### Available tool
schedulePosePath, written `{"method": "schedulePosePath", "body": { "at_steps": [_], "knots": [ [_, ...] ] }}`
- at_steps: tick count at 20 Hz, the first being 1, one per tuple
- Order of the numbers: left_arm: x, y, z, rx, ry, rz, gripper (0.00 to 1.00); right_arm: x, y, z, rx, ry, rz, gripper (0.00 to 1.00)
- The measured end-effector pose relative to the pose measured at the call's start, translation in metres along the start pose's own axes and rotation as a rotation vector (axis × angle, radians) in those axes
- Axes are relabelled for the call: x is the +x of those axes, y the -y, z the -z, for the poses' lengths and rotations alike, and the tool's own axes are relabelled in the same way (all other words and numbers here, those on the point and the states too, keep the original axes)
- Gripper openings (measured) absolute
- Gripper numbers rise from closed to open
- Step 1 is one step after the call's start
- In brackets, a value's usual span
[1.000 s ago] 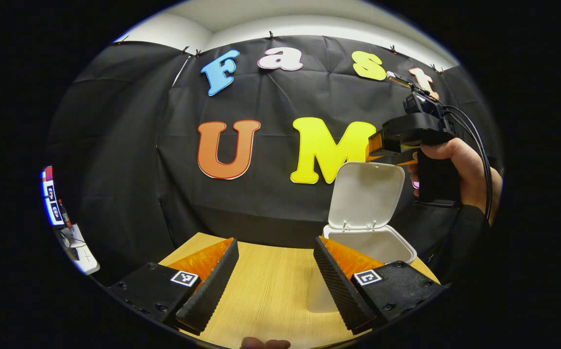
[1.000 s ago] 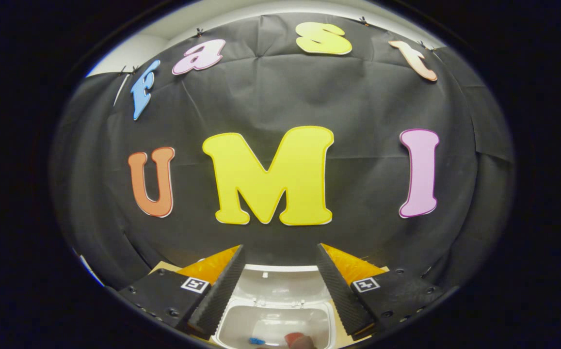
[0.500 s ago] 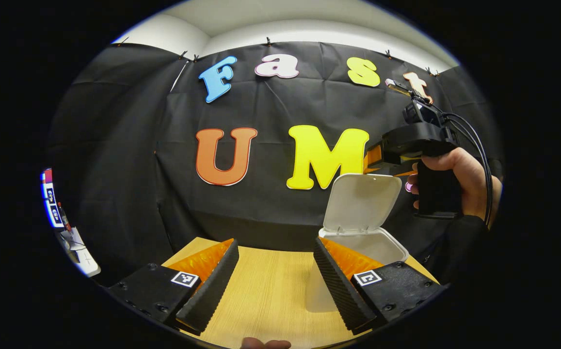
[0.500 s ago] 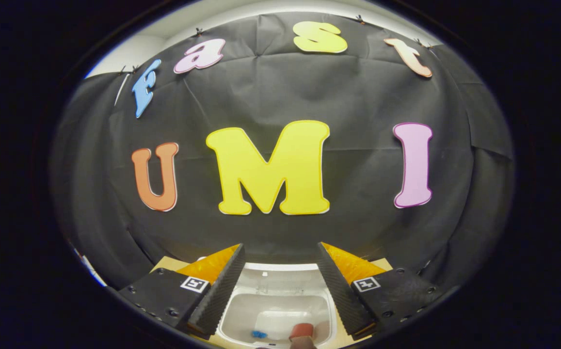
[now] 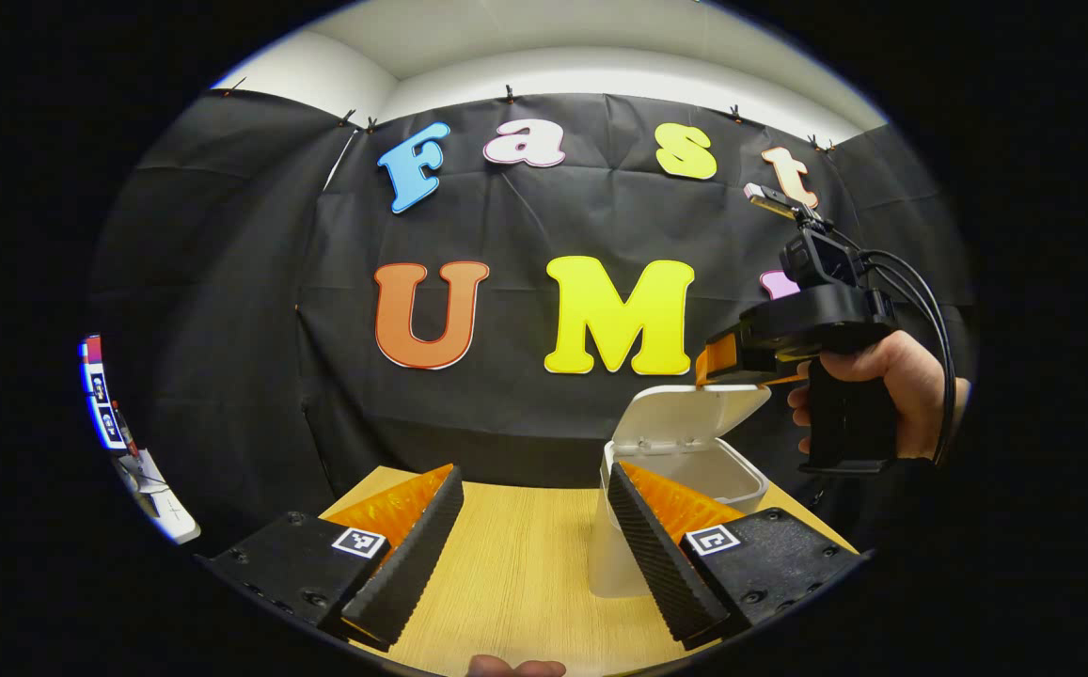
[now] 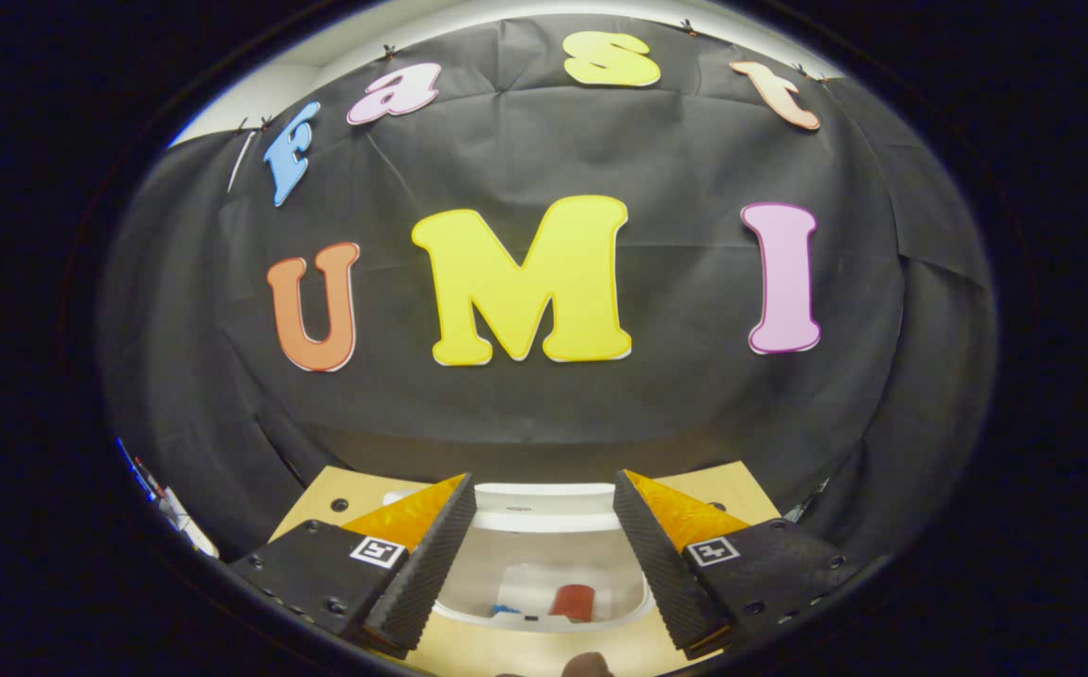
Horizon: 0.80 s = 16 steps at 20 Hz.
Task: Press the lid of the desktop garbage bin to open it, pick up the crumpled paper on the desktop and throw it into the bin, then pick up the pop can on the desktop and drop it into the bin, and finally close the garbage bin lid.
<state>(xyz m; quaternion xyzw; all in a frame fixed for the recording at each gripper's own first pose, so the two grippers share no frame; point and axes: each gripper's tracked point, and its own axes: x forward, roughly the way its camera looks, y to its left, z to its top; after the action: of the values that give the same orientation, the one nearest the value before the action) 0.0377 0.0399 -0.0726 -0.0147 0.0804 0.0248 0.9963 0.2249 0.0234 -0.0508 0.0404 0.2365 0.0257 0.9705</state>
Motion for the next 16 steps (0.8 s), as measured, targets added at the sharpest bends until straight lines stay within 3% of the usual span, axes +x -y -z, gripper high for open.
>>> {"method": "schedulePosePath", "body": {
  "at_steps": [16],
  "knots": [
    [-0.015, -0.003, -0.001, 0.012, 0.005, -0.014, 0.99, 0.011, 0.012, 0.08, -0.026, -0.13, 0.009, 0.93]
  ]
}}
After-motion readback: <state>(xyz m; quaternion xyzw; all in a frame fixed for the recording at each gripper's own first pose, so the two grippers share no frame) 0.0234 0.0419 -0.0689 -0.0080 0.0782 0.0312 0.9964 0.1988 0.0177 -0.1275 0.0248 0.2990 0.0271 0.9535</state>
